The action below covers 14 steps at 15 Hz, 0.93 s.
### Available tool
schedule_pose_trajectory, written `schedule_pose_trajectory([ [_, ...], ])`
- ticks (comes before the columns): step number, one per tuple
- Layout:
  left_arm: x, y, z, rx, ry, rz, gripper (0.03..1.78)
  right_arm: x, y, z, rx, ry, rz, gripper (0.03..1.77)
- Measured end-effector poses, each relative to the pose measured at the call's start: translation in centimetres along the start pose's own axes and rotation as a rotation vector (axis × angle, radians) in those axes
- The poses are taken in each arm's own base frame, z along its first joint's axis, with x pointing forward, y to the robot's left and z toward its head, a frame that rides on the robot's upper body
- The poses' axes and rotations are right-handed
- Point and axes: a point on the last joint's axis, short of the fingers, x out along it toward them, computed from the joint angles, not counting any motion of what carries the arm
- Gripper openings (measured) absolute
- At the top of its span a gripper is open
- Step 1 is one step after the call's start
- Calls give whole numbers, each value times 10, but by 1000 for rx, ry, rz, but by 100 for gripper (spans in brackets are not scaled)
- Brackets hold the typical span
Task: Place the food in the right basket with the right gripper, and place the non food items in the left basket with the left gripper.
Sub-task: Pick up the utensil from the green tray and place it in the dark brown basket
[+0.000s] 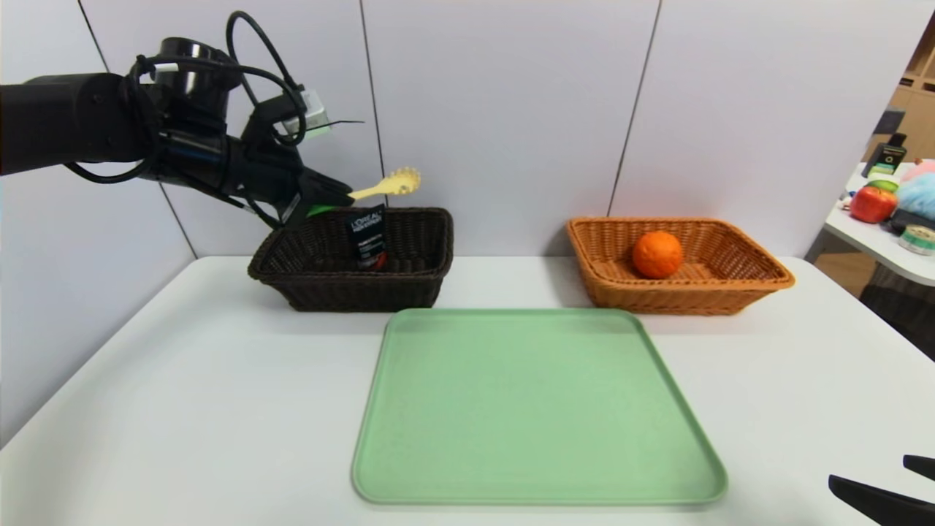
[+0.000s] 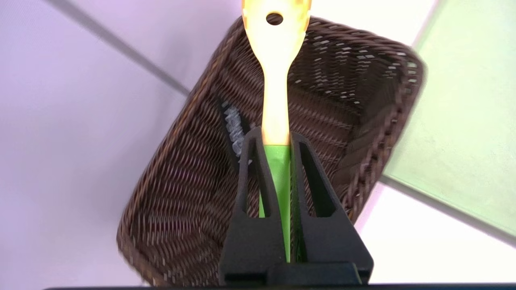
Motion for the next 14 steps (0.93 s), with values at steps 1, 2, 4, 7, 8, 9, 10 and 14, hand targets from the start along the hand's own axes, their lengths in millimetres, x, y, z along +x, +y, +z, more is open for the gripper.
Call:
schedule_pose_trajectory([
  [1,3,-2,-4,59,-15,-32,12,0,0,0,0,-2,1,170],
  [2,7,-3,-10,109,-18,-54,12,-1,0,0,0,-4,1,170],
  [4,12,-2,-19,208,-16,-68,12,-1,0,-1,0,-5,1,170],
  [7,19,6,-32,318,-1,-66,12,-1,0,-1,-1,-10,3,170],
  [8,22,9,-39,335,9,-67,12,0,0,-1,-1,-8,3,170],
  [9,27,11,-46,339,19,-72,12,0,0,-1,-1,-7,3,170],
  [10,32,12,-53,331,27,-83,12,0,0,-1,0,-5,4,170],
  [14,51,11,-74,297,53,-121,12,1,-1,-3,2,4,1,170],
])
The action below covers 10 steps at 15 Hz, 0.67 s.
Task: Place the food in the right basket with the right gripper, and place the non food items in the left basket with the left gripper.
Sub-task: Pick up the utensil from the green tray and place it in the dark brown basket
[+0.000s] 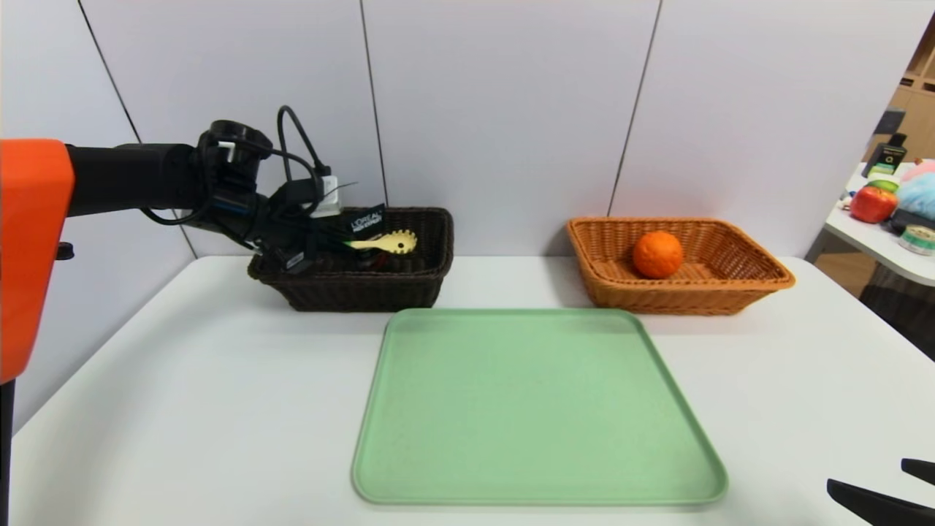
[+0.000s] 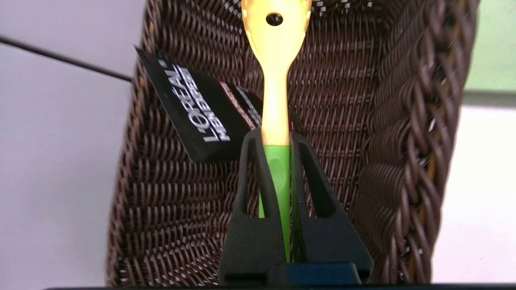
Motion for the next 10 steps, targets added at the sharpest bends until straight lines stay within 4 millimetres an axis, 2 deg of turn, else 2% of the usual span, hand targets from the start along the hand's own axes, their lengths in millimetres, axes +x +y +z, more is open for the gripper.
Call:
schedule_pose_trajectory([
  [5,10,-2,-6,-25,4,-20,12,0,0,-2,2,2,-2,170],
  [8,11,-1,-6,-25,0,-18,63,0,0,-2,1,1,-1,170],
  [10,10,1,-5,-24,-2,-13,87,-1,0,-2,1,-1,-1,170],
])
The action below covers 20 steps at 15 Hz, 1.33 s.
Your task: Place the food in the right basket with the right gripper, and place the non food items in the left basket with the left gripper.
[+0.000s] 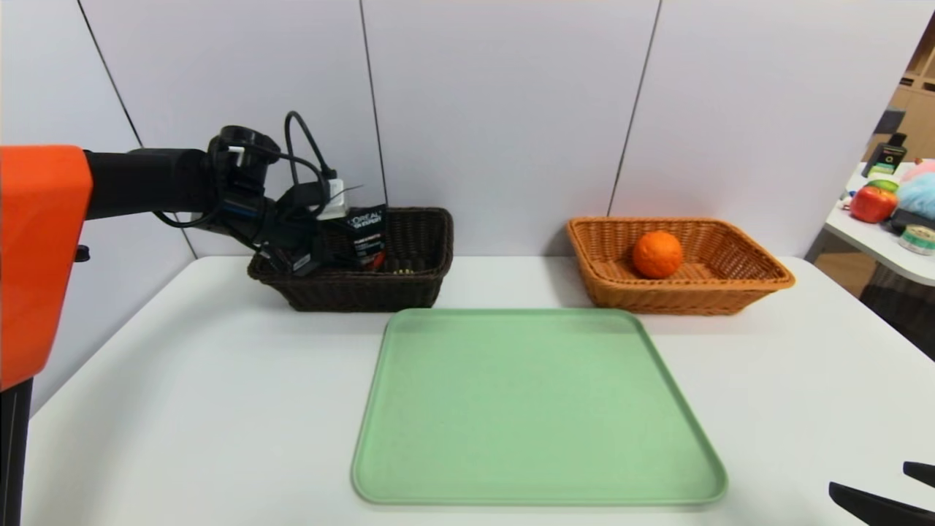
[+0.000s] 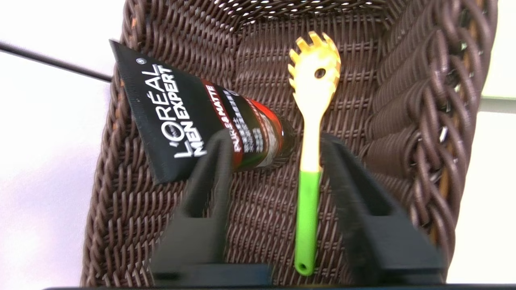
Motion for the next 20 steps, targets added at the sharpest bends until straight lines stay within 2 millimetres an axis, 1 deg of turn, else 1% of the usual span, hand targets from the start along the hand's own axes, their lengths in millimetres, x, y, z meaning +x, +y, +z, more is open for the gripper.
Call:
schedule_pose_trajectory([
  [2,-2,1,3,-21,-1,-3,105,-1,0,0,-1,-6,-1,170],
  [4,-10,3,12,-41,-12,-1,121,-2,0,0,-2,-11,-2,170],
  [6,-23,6,25,-65,-35,15,132,-3,0,0,-2,-16,0,170],
  [9,-45,2,55,-160,-88,7,144,-4,1,0,-4,-25,2,170],
  [11,-61,-6,79,-271,-129,-29,150,-5,1,1,-5,-31,3,170],
  [15,-96,-19,117,-548,-170,-39,158,-7,1,3,-9,-45,14,170],
  [17,-111,-30,125,-693,-126,-7,161,-8,2,5,-12,-52,19,170],
  [20,-130,-49,129,-908,9,137,164,-11,4,10,-17,-77,26,170],
])
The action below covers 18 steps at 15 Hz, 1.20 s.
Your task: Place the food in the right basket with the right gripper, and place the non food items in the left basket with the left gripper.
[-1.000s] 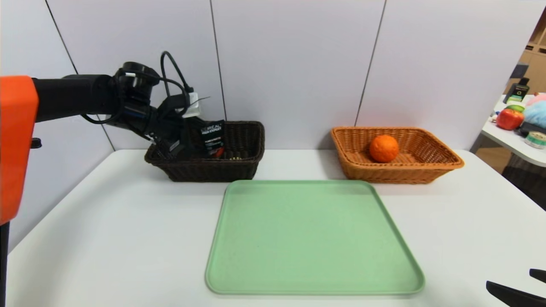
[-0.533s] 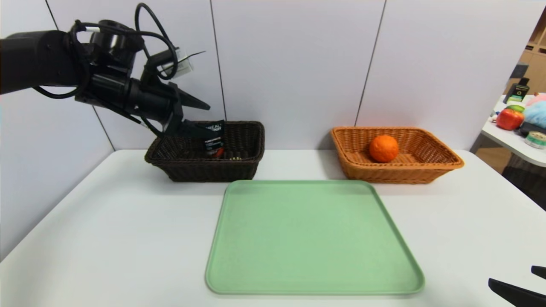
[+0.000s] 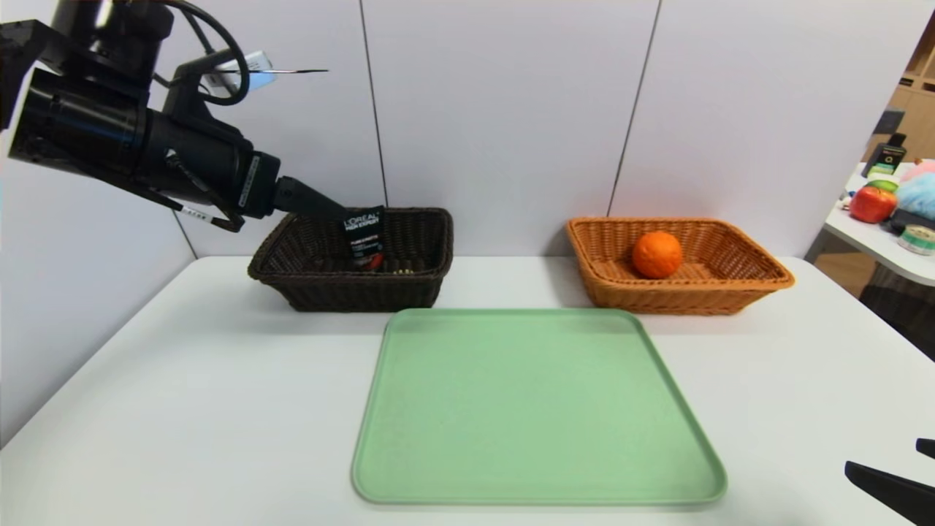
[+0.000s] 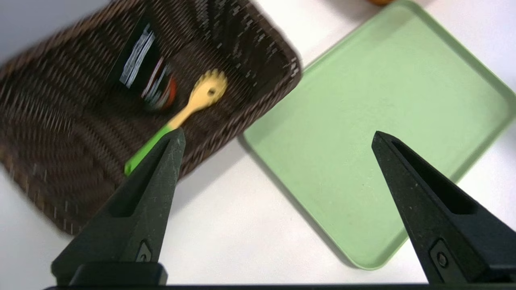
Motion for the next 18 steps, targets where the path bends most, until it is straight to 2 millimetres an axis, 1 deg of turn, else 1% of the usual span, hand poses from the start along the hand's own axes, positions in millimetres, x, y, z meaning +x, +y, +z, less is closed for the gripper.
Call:
schedule_pose_trajectory([
  [3,-24,-12,-17,-155,37,179,166,-2,1,4,-8,-15,6,170],
  [6,-44,-24,-46,-245,92,363,167,-4,2,9,-15,-33,7,170],
  [8,-58,-32,-68,-276,122,450,167,-5,3,12,-18,-42,7,170],
  [13,-96,-59,-117,-326,122,519,169,-13,3,11,-25,-73,1,170],
  [15,-107,-68,-137,-324,120,554,169,-20,4,8,-28,-98,-1,170],
  [18,-120,-78,-159,-315,70,574,169,-29,3,3,-25,-143,-24,170],
])
